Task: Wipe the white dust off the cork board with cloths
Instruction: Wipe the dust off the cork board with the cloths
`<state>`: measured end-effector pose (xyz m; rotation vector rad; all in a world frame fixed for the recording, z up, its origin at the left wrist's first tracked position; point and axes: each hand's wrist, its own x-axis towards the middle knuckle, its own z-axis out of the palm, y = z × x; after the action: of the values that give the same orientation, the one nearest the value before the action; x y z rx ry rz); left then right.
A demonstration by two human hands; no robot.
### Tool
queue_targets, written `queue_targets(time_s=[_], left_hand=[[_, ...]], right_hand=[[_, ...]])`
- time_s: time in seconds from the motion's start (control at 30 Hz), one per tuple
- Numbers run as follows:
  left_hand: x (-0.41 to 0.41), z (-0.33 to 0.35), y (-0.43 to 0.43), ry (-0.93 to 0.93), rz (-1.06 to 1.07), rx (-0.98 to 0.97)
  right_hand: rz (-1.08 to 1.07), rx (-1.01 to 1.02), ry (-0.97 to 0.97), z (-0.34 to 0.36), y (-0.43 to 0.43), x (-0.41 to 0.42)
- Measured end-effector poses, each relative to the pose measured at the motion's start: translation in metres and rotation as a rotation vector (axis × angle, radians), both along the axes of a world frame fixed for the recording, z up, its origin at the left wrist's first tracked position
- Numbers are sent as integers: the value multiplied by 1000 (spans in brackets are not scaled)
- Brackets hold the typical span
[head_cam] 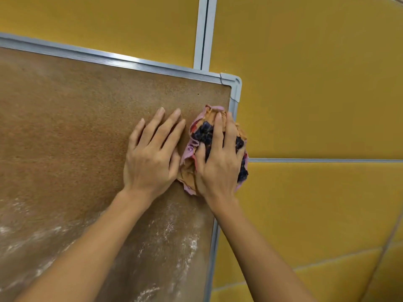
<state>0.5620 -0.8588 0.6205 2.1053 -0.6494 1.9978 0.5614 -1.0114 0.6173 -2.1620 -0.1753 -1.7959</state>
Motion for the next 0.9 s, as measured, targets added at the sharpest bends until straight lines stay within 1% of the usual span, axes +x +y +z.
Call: queue_targets(time_s=[0.07,0.23,0.3,0.4,0.47,0.53,0.57,0.63,0.7,0.77,0.83,0.9], left_hand=[[-1,0,0,3,-12,-5],[2,-1,5,-17,-54,-18],[1,-2,6,-30,-50,-18],[-3,-9,10,-63,-17,-86],[-6,-17,16,-83,-3,-124],[-8,-24,29,-102,28,-138],[-8,-26,37,-107,52,-147],[-9,-29,52,-102,107,-170],[-9,-31,64,-92,144,-172],[-8,-32,70,-100,162,-154],[-9,-32,72,-103,159,-146],[-8,-30,71,-95,139,-153]], right_hand=[[-37,-16,9,-15,2,-2],[-36,-147,41,-101,-14,-8],[-12,-163,51,-99,-19,-6],[0,-184,15,-60,-19,-4],[26,-134,-15,-29,-14,0],[50,-81,-32,-19,-8,5],[53,-83,-40,-28,-5,6],[61,-149,-27,-75,1,4],[87,-280,39,-139,2,-4],[97,-397,66,-179,-3,-8],[100,-413,52,-172,-6,-4],[75,-348,3,-139,-1,-1]])
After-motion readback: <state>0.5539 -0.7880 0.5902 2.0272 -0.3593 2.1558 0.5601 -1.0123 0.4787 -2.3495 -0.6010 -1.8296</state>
